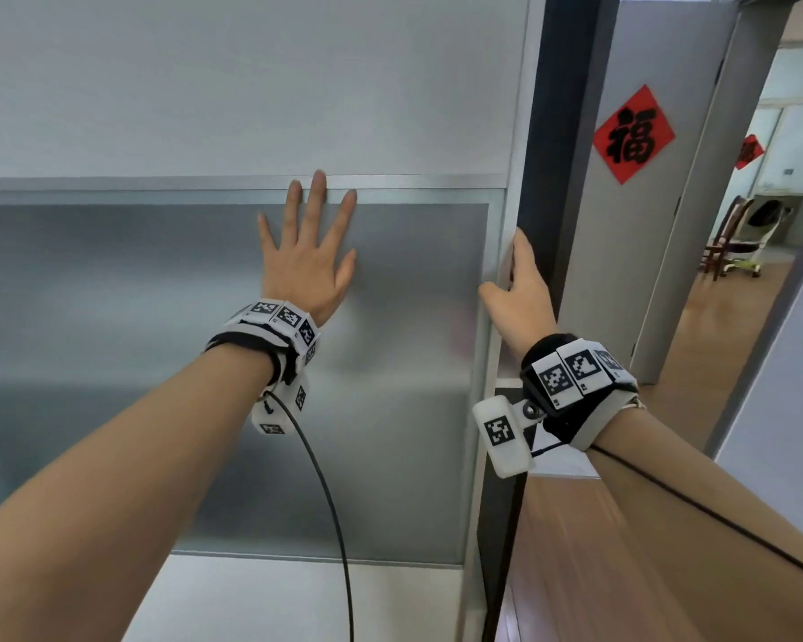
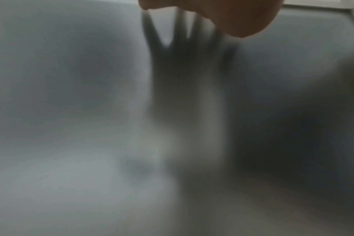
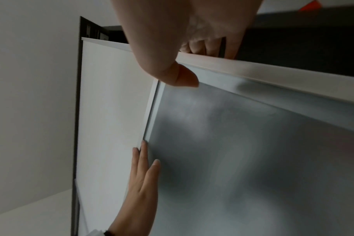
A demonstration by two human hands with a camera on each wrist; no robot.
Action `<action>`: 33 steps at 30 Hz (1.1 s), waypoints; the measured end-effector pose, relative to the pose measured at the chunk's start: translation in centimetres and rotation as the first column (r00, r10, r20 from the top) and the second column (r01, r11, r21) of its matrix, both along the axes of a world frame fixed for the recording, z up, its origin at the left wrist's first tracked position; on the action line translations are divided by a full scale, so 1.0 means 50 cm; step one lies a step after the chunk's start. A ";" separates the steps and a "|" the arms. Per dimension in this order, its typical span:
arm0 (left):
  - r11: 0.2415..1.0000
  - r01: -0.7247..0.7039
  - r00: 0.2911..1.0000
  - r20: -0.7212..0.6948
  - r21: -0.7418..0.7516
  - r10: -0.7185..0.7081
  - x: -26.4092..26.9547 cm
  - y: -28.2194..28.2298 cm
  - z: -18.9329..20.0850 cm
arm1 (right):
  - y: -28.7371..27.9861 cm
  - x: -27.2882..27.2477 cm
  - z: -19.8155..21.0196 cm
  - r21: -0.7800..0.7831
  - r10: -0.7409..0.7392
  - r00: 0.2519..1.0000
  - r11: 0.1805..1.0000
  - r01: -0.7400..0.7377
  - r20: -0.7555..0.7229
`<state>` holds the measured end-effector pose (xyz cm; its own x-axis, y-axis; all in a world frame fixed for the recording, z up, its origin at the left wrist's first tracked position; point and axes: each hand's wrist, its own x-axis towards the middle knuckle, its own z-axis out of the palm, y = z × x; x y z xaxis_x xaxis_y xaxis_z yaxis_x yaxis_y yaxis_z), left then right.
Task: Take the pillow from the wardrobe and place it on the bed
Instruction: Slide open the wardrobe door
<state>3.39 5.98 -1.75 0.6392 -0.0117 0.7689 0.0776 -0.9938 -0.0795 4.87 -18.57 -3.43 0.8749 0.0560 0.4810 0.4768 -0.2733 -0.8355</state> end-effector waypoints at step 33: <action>0.940 -0.132 0.989 -0.101 -0.316 0.105 -0.090 0.392 -0.063 | 0.635 0.023 -0.017 -0.076 0.743 0.669 0.668 -0.741 0.013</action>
<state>-1.09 25.58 -4.89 0.6811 0.3069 0.6648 0.2031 -0.9515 0.2313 5.99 13.17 -4.27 0.5123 0.7078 0.4865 0.5757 0.1374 -0.8061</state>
